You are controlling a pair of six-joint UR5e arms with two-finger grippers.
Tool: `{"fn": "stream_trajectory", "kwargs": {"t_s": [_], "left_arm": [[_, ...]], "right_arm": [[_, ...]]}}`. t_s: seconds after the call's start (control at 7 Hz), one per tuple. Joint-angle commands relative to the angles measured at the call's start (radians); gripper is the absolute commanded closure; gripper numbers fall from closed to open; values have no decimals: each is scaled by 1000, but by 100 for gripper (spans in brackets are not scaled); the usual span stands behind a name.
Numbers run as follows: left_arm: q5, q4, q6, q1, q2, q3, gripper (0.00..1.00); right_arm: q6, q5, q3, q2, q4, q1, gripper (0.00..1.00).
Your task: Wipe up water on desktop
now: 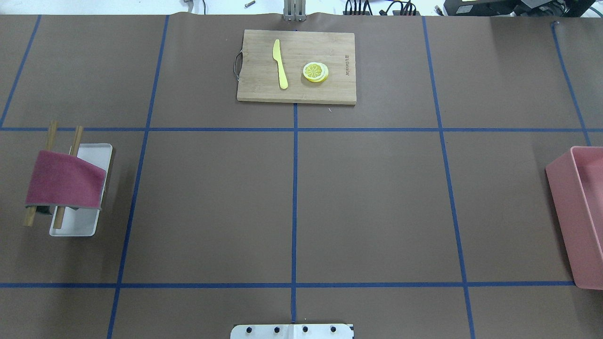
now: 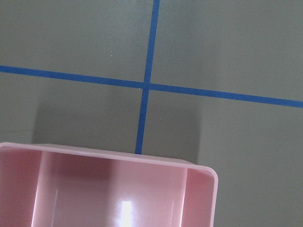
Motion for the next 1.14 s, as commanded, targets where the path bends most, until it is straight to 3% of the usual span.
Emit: {"fn": "stream_trajectory", "kwargs": {"t_s": [0.0, 0.29, 0.57, 0.71, 1.0], "left_arm": [[-8, 0, 4, 0, 4, -5, 2], [-14, -21, 1, 2, 7, -10, 2], [-112, -20, 1, 14, 9, -4, 2], [-115, -18, 9, 14, 9, 10, 2], [-109, -185, -11, 14, 26, 36, 2]], "right_arm": [[0, 1, -1, -3, 0, -5, 0], [0, 9, 4, -3, 1, -5, 0], [0, 24, 4, -9, 1, -5, 0], [0, 49, 5, -9, 1, -5, 0], [0, 57, 4, -10, 1, -5, 0]]}}
